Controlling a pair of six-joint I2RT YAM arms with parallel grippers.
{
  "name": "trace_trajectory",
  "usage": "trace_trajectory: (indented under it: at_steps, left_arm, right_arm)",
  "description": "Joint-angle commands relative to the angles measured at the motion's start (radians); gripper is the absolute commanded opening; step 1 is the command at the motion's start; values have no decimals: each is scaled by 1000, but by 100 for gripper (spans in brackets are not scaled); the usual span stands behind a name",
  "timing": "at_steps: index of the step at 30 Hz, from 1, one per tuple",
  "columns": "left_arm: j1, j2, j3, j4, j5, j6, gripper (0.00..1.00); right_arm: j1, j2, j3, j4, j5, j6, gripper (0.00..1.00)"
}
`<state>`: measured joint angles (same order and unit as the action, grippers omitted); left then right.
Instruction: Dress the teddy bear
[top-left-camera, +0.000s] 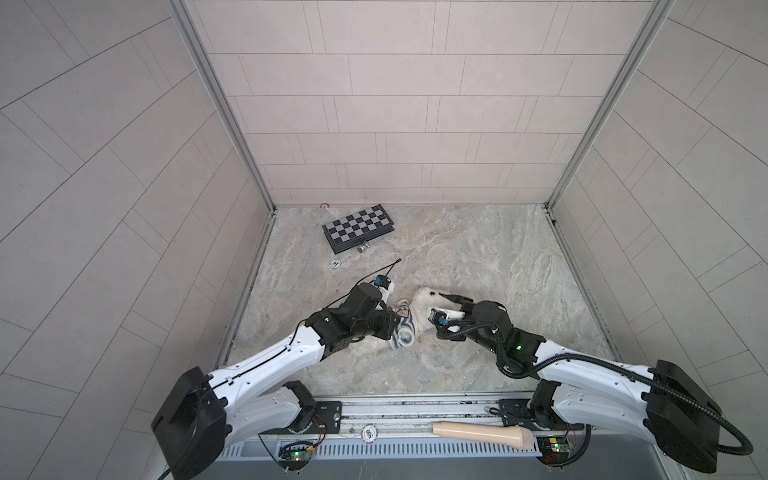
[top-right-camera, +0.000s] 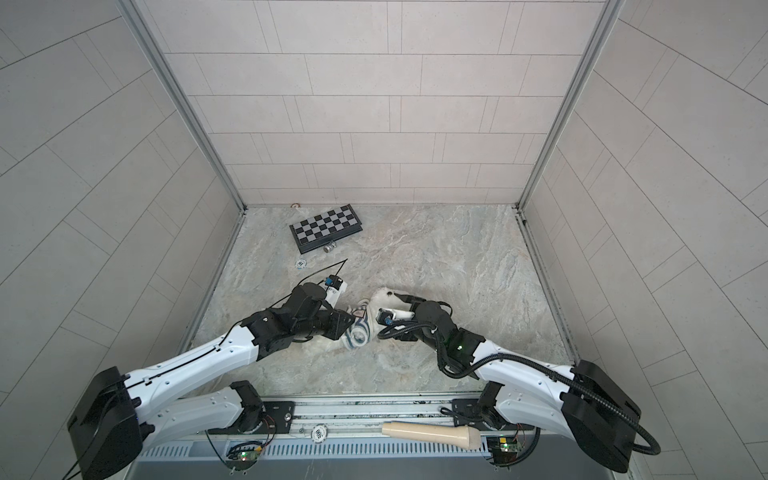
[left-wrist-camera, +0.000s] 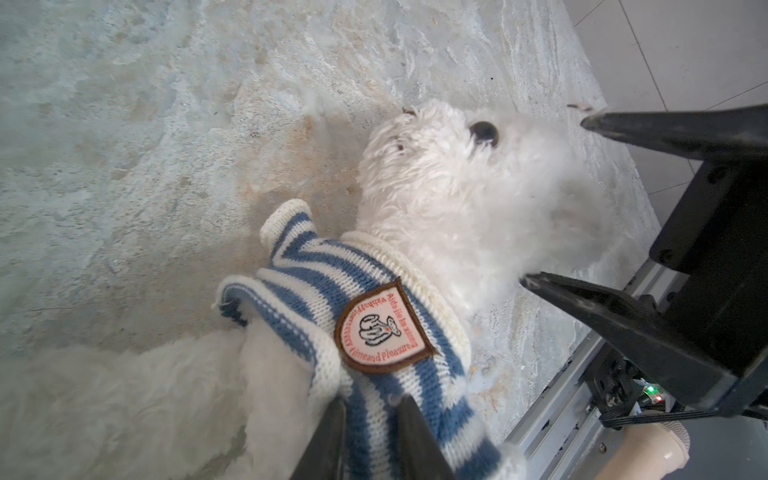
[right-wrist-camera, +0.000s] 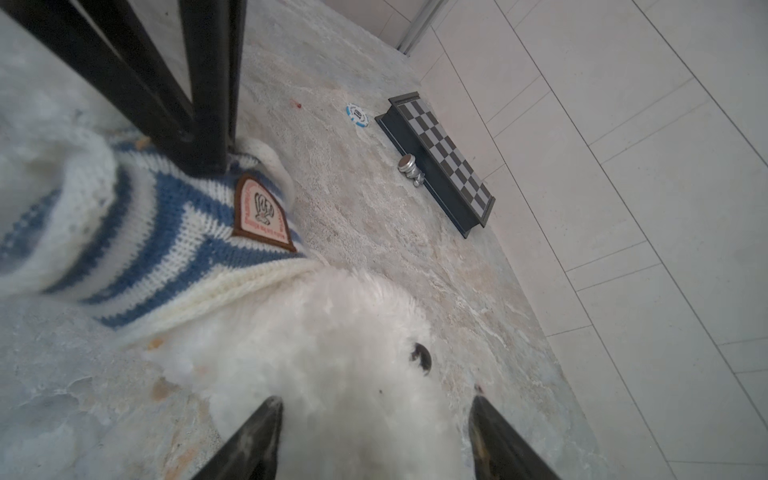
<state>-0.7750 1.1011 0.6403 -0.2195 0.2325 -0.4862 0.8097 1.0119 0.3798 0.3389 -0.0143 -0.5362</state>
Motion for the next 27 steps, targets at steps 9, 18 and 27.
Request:
trace_trajectory:
  at_steps: [9, 18, 27]
  left_arm:
    - [-83, 54, -32, 85, -10, -82, 24]
    - [-219, 90, -63, 175, -50, -189, 30]
    - [-294, 137, -62, 220, -61, -227, 33]
  right_arm:
    - [-105, -191, 30, -220, 26, 547, 74]
    - [-220, -120, 145, -383, -119, 848, 77]
    - [-225, 112, 234, -410, -252, 836, 81]
